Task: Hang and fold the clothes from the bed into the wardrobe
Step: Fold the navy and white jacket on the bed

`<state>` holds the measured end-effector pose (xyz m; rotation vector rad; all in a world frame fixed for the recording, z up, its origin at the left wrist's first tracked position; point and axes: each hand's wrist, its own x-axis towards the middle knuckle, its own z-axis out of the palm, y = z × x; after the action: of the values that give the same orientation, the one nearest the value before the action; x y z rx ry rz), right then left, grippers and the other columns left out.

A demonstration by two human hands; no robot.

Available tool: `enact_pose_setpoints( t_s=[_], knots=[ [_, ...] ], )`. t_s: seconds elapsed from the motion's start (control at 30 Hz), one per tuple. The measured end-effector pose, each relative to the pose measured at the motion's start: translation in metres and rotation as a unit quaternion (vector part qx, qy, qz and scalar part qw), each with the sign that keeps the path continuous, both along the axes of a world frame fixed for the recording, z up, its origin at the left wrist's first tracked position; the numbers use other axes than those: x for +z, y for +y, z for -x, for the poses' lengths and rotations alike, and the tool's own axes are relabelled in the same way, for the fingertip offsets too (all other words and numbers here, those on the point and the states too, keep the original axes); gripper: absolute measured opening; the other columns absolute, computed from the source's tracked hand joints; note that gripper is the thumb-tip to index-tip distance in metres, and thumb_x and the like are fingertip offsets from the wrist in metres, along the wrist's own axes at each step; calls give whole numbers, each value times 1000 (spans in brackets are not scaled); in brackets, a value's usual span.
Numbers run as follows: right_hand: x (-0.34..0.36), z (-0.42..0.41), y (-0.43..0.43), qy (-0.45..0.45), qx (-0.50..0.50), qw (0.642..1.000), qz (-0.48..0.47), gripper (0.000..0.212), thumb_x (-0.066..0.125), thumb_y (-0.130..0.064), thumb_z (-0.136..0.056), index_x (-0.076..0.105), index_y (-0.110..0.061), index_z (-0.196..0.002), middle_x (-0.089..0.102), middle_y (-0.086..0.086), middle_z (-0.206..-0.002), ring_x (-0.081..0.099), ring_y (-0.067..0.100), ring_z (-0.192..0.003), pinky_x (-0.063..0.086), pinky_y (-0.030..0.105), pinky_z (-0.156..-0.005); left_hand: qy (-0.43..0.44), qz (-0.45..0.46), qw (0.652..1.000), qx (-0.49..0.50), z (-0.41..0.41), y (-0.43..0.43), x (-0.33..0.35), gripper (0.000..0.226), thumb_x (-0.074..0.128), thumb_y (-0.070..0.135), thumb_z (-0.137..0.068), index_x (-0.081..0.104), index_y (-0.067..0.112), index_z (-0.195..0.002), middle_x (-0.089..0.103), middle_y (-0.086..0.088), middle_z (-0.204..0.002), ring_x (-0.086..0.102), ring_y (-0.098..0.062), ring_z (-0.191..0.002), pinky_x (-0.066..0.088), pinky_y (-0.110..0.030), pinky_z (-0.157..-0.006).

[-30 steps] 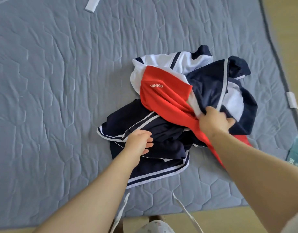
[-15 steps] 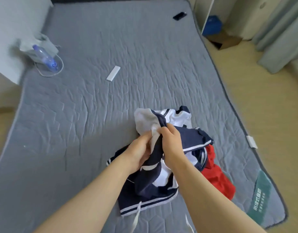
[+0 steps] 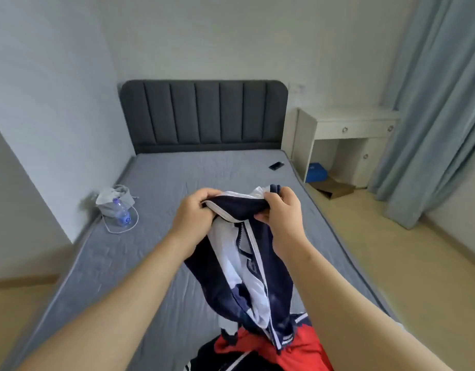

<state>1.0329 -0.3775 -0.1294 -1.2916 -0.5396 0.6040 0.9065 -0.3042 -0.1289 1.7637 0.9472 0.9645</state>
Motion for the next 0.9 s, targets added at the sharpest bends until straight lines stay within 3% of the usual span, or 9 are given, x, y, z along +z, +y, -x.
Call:
enact_pose_setpoints(
  t_s=[0.17,0.27,0.33,0.4,0.43,0.53,0.63,0.8,0.9],
  knots=[
    [65,28,-4,-122,20,985,-119,11,57,-19,-89,48,-26,-87,52,-3,-87,51,8,-76,47,13,-67,-110,-71,990,-62,29,-2,86,40,50,-6,-84,66,29,-74,67,20,-65,59,9,-61,45,-6,-57],
    [84,40,-8,-252,83,958,-106,58,74,-29,-70,38,-54,-108,46,-7,-125,45,11,-116,43,28,-97,-55,-137,985,-93,45,-2,120,26,59,6,-86,68,26,-73,67,11,-68,59,2,-64,47,-14,-62],
    [86,50,-6,-365,99,926,-26,61,75,-29,-66,39,-58,-106,52,-16,-116,44,13,-118,37,42,-104,-15,-166,983,-79,51,0,130,22,64,8,-82,65,27,-72,64,10,-69,57,3,-61,47,-13,-60],
    [78,62,0,-421,69,904,34,30,72,-26,-75,54,-42,-93,60,-16,-88,55,17,-97,43,41,-94,9,-168,984,-49,59,1,132,23,68,6,-76,60,28,-72,61,9,-73,56,-1,-65,45,-14,-59],
    [74,67,3,-408,59,910,40,11,68,-24,-80,59,-27,-87,60,-10,-76,57,18,-83,48,35,-82,16,-162,986,-40,65,3,129,25,70,7,-74,58,29,-74,60,9,-76,56,-4,-69,44,-14,-59],
    [58,77,9,-316,45,947,42,17,58,-16,-87,54,-3,-76,49,-1,-60,42,15,-58,34,25,-52,34,-112,991,-64,83,7,103,39,77,13,-71,56,34,-95,60,8,-94,57,-5,-86,43,-12,-70],
    [54,78,10,-255,48,964,47,16,51,-10,-88,50,4,-79,46,4,-61,38,15,-58,31,26,-51,135,-33,983,-120,98,11,59,60,80,11,-68,49,26,-118,59,2,-111,57,-11,-102,48,-24,-88],
    [56,73,14,-168,48,985,-5,23,47,-12,-88,50,10,-95,50,32,-83,42,19,-70,35,33,-64,169,129,971,-108,112,10,-8,21,57,13,-91,58,22,-109,63,3,-108,58,-7,-93,43,-5,-64],
    [53,65,18,-210,33,977,16,20,43,-16,-91,61,-8,-88,59,11,-74,50,14,-69,40,24,-63,86,231,969,-38,110,14,-20,22,40,18,-99,57,19,-113,65,-1,-103,60,-19,-94,50,-28,-79]
  ],
)
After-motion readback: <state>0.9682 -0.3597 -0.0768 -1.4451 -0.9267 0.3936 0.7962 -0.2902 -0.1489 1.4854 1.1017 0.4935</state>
